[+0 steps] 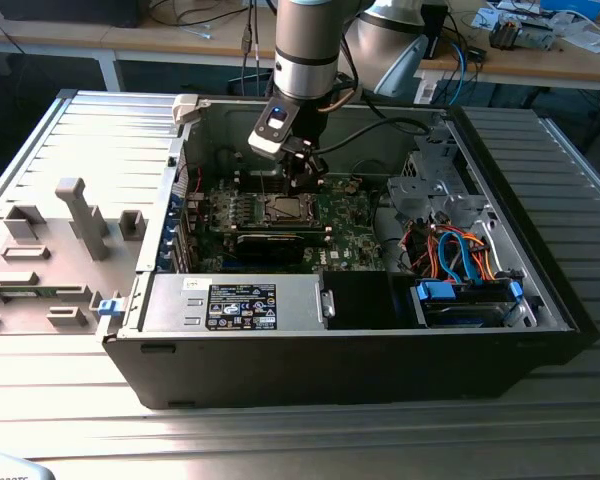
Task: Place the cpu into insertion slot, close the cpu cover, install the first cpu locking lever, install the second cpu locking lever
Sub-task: 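Install the first cpu locking lever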
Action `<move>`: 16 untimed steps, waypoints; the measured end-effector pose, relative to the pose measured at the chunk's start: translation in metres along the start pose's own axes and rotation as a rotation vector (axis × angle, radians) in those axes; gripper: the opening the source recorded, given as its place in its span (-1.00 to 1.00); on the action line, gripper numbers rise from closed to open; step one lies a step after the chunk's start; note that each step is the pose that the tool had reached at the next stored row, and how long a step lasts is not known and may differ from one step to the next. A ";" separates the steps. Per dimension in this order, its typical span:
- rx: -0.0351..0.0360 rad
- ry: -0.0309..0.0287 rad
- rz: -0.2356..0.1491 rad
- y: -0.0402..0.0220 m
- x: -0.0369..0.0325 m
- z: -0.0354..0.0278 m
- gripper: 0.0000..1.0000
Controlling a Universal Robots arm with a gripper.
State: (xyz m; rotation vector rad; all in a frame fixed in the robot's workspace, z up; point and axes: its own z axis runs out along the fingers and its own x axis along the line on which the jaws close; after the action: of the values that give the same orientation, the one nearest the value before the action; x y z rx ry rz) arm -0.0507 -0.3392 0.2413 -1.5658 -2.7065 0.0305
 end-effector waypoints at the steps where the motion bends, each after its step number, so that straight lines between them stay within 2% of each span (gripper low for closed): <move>1: 0.0000 0.0000 -0.001 0.0000 0.0000 0.0000 -0.79; 16: 0.0000 -0.0006 -0.025 0.0000 0.0000 0.0000 -0.79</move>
State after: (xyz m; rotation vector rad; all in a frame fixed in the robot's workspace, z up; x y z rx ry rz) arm -0.0507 -0.3392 0.2413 -1.5326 -2.7257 0.0307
